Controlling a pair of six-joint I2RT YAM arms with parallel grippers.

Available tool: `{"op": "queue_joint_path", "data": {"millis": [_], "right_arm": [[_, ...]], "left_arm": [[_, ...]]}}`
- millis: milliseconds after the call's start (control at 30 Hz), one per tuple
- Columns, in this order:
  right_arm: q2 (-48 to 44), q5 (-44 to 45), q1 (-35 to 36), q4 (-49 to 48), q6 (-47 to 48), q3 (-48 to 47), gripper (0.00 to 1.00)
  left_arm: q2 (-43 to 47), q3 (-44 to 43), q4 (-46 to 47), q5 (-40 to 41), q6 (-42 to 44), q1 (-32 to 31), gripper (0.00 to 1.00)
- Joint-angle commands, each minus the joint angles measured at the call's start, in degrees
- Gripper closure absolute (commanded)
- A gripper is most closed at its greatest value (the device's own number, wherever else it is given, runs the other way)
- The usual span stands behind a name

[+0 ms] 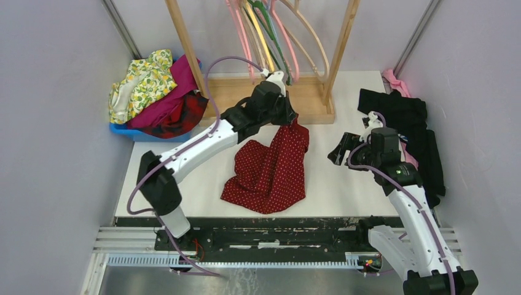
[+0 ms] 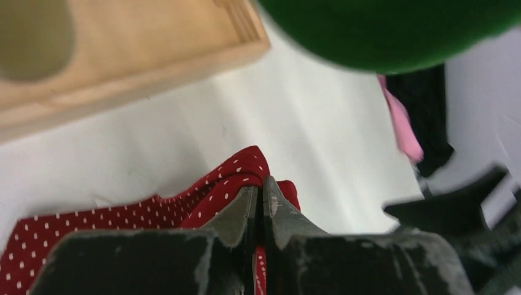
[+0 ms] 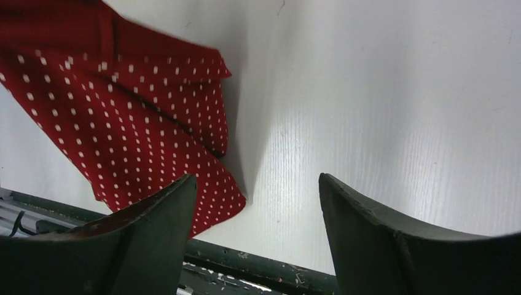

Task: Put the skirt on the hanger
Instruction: Place the skirt at the center of the board, then flatten out the skirt at the center of the board.

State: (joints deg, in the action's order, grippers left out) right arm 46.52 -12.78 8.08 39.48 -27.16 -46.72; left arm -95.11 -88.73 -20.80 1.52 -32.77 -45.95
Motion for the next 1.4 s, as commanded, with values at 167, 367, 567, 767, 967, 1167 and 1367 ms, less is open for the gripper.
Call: {"op": "queue_joint_path", "data": {"millis": [167, 367, 567, 767, 967, 1167, 1367], "right_arm": [[3.17, -5.37, 0.48, -8.10, -1.21, 6.07, 0.32], [9.24, -5.87, 7.60, -14.92, -4.04, 10.60, 0.38], [18.51, -1.38, 14.40, -24.02, -7.28, 13.98, 0.38], [24.24, 1.01, 15.04, -29.76, -7.86, 14.06, 0.39], [25.42, 5.07, 15.64, -28.12, -3.96, 12.61, 0.41], [23.84, 7.06, 16.53, -24.48, -1.79, 11.30, 0.47], [20.68, 7.79, 16.86, -21.52, -0.37, 11.02, 0.47]], "left_arm": [[-15.14, -10.99, 12.63, 12.07, 6.63, 5.52, 0.89], [-15.67, -8.26, 10.85, 20.77, 6.64, 7.54, 0.45], [-7.01, -0.08, 11.10, 21.05, 5.81, 7.54, 0.02], [2.60, 6.34, 3.04, 22.21, 3.27, 6.00, 0.01], [14.37, 22.57, -2.85, 28.07, -2.99, -0.99, 0.04], [19.79, 35.21, -7.85, 33.08, -12.06, -9.46, 0.10], [22.17, 41.60, -14.07, 38.30, -22.64, -17.01, 0.13]]}}
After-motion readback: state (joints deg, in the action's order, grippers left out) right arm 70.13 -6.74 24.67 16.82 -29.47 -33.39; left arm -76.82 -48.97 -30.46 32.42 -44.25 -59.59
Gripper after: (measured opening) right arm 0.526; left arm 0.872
